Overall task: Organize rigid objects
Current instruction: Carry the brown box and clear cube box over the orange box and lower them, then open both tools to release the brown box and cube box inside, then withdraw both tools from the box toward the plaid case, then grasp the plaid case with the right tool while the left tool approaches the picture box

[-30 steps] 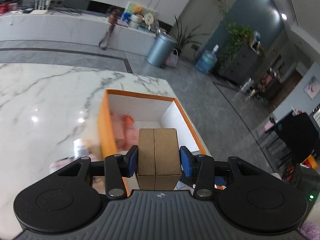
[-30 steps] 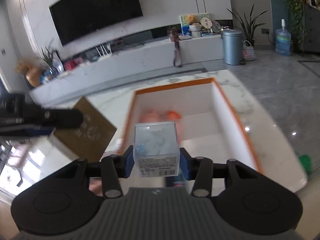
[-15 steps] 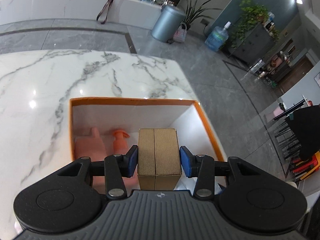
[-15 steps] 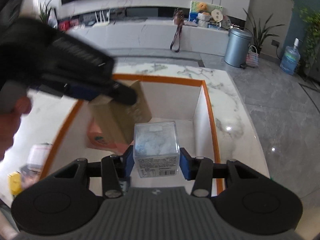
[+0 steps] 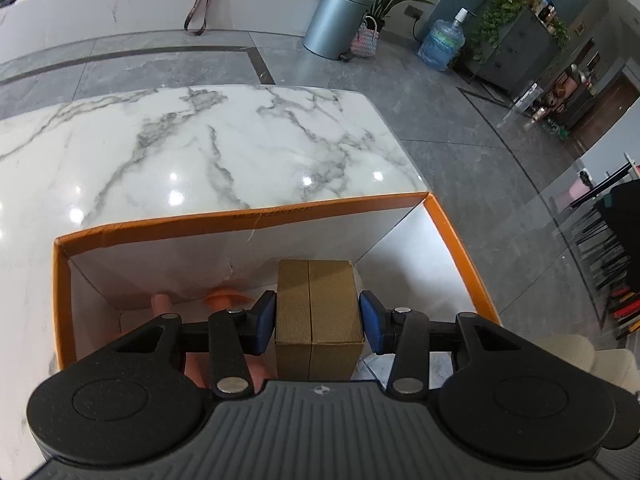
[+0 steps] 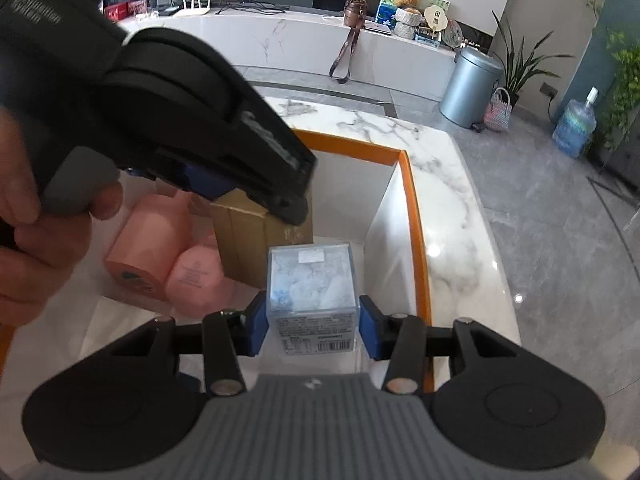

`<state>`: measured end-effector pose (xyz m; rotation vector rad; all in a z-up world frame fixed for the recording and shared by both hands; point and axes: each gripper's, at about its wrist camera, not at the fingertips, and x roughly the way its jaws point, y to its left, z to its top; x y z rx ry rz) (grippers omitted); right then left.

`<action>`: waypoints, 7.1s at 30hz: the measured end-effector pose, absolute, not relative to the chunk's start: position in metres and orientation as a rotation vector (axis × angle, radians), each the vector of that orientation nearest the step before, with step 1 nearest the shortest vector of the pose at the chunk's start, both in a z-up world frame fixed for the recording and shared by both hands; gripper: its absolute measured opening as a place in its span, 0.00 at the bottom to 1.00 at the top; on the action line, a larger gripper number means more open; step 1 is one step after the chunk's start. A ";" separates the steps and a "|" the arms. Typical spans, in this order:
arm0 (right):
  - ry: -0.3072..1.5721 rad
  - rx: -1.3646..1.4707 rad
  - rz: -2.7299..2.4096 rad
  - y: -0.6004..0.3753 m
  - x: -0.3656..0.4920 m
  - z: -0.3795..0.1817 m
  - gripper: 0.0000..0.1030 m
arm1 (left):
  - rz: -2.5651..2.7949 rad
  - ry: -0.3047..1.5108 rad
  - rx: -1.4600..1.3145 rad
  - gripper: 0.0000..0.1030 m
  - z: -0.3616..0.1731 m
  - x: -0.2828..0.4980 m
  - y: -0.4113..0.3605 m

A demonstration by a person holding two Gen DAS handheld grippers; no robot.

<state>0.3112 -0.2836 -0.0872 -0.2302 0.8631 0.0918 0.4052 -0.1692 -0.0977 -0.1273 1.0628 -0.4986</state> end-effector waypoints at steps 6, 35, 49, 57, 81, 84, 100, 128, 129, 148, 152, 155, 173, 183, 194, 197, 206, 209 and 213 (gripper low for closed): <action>0.848 -0.295 0.104 -0.281 0.313 -0.092 0.46 | -0.518 1.101 -0.166 0.55 -0.100 0.410 -0.166; 0.866 -0.932 0.220 -0.250 0.305 -0.129 0.46 | -0.562 1.132 -0.194 0.17 -0.102 0.385 -0.129; 0.899 -0.697 0.266 -0.271 0.271 -0.094 0.34 | -0.563 0.977 -0.151 0.17 -0.086 0.336 -0.115; 0.977 -0.693 0.254 -0.249 0.279 -0.111 0.19 | -0.564 0.978 -0.076 0.19 -0.087 0.339 -0.123; 0.835 -0.677 0.134 -0.239 0.327 -0.107 0.08 | -0.664 1.123 -0.073 0.26 -0.107 0.407 -0.140; 0.816 -0.648 0.137 -0.241 0.312 -0.097 0.08 | -0.672 1.131 -0.085 0.26 -0.112 0.408 -0.144; 0.815 -0.499 0.149 -0.252 0.307 -0.092 0.09 | -0.678 1.039 -0.112 0.25 -0.089 0.396 -0.131; 1.015 0.092 0.045 -0.211 0.325 -0.111 0.38 | -0.305 0.968 -0.361 0.25 -0.065 0.296 0.015; 1.015 0.096 0.028 -0.209 0.325 -0.110 0.38 | -0.296 0.971 -0.355 0.25 -0.064 0.290 0.018; 0.787 0.237 0.057 -0.190 0.226 -0.047 0.18 | -0.227 0.992 -0.274 0.32 -0.059 0.202 0.092; 0.680 0.186 0.154 -0.149 0.181 -0.036 0.24 | -0.249 0.973 -0.208 0.40 -0.061 0.184 0.095; 0.632 0.128 0.221 -0.119 0.151 -0.038 0.24 | -0.273 0.927 -0.143 0.49 -0.058 0.173 0.092; 0.712 0.503 -0.112 -0.081 0.155 -0.099 0.62 | -0.280 0.938 -0.074 0.30 -0.075 0.238 0.083; 0.736 0.622 -0.246 -0.083 0.185 -0.122 0.63 | -0.309 0.974 -0.145 0.25 -0.112 0.277 0.081; 0.708 0.519 -0.190 -0.078 0.194 -0.134 0.54 | -0.314 1.060 -0.262 0.17 -0.144 0.286 0.092; 0.675 0.481 -0.167 -0.077 0.194 -0.127 0.37 | -0.306 1.073 -0.222 0.10 -0.146 0.283 0.090; 0.665 0.469 0.017 -0.076 0.195 -0.108 0.17 | -0.272 1.129 -0.236 0.06 -0.140 0.261 0.107; 0.670 0.469 0.077 -0.075 0.192 -0.099 0.13 | -0.296 1.115 -0.262 0.07 -0.130 0.249 0.112; 0.692 0.445 0.112 -0.075 0.180 -0.089 0.12 | -0.294 1.075 -0.212 0.09 -0.115 0.231 0.111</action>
